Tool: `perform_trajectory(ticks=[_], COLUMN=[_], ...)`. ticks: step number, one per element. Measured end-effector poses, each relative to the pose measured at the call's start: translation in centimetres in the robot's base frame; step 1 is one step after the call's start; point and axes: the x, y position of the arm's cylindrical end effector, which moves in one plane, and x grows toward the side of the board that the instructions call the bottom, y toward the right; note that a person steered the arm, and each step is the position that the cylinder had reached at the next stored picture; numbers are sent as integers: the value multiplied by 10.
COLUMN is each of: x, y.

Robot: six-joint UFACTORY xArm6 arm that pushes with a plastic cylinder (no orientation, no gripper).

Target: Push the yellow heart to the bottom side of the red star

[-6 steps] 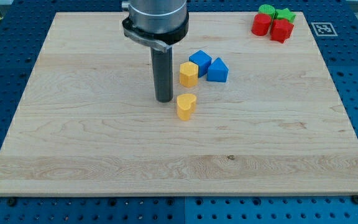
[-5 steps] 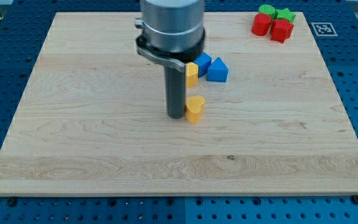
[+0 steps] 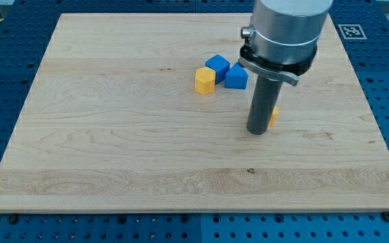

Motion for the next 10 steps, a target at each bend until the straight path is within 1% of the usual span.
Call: perform_trajectory(ticks=[2, 3, 4, 5, 6, 7, 8, 10], x=[1, -15, 0, -11, -48, -49, -62, -66], y=[0, -1, 26, 29, 21, 18, -8, 34])
